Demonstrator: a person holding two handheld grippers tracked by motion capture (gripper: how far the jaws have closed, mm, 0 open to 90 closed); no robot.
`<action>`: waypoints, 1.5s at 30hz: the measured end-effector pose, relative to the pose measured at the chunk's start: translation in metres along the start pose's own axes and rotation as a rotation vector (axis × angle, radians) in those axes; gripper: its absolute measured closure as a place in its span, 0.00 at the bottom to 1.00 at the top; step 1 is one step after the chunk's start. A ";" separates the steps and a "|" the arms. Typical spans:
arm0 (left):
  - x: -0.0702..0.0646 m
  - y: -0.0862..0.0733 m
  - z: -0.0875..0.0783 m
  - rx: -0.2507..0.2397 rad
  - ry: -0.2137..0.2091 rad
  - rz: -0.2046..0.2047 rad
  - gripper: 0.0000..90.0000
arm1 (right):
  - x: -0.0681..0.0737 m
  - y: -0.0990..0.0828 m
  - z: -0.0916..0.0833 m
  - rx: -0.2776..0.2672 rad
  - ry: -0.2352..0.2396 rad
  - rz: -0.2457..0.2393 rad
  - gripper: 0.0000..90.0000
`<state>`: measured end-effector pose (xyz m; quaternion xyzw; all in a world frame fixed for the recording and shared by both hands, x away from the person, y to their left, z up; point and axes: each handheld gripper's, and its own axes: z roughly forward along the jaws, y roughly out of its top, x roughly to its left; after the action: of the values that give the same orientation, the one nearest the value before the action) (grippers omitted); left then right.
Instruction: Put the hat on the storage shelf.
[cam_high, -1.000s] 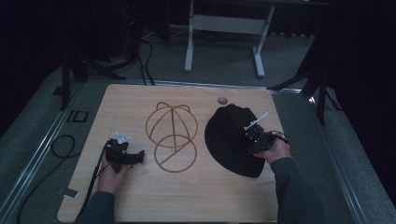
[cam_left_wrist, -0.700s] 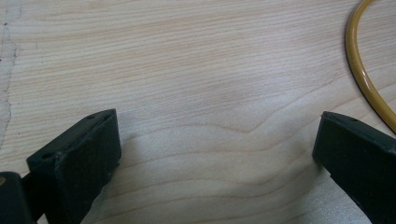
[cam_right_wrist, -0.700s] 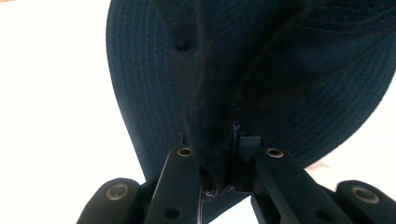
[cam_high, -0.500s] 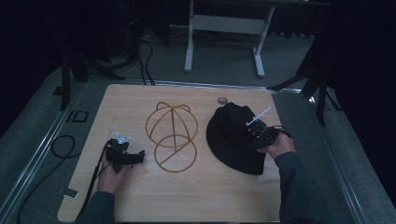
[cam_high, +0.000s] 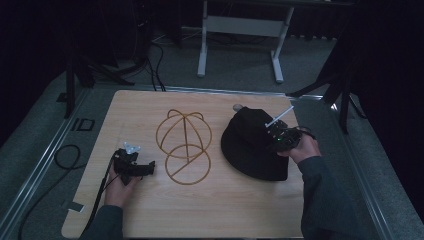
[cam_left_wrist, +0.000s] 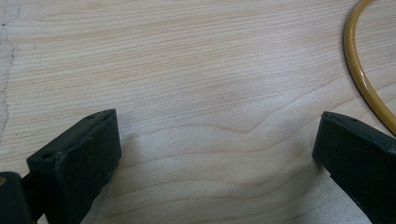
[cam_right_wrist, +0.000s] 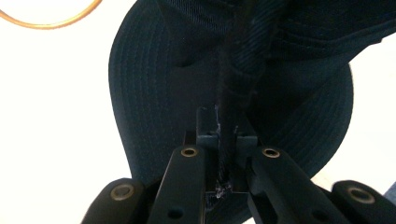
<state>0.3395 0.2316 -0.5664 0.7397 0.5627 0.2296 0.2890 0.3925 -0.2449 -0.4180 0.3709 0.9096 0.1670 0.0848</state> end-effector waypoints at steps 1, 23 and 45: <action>0.000 0.000 0.000 -0.002 0.000 -0.001 0.01 | 0.001 0.003 -0.004 -0.012 -0.003 -0.008 0.97; -0.001 0.000 0.000 -0.002 0.000 -0.002 0.01 | -0.002 0.023 -0.050 -0.132 -0.006 -0.048 0.98; -0.002 0.000 0.000 -0.002 -0.002 0.000 0.01 | -0.005 0.037 -0.088 -0.234 -0.002 -0.065 0.98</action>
<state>0.3396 0.2300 -0.5665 0.7396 0.5623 0.2295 0.2901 0.3954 -0.2448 -0.3228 0.3292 0.8953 0.2687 0.1336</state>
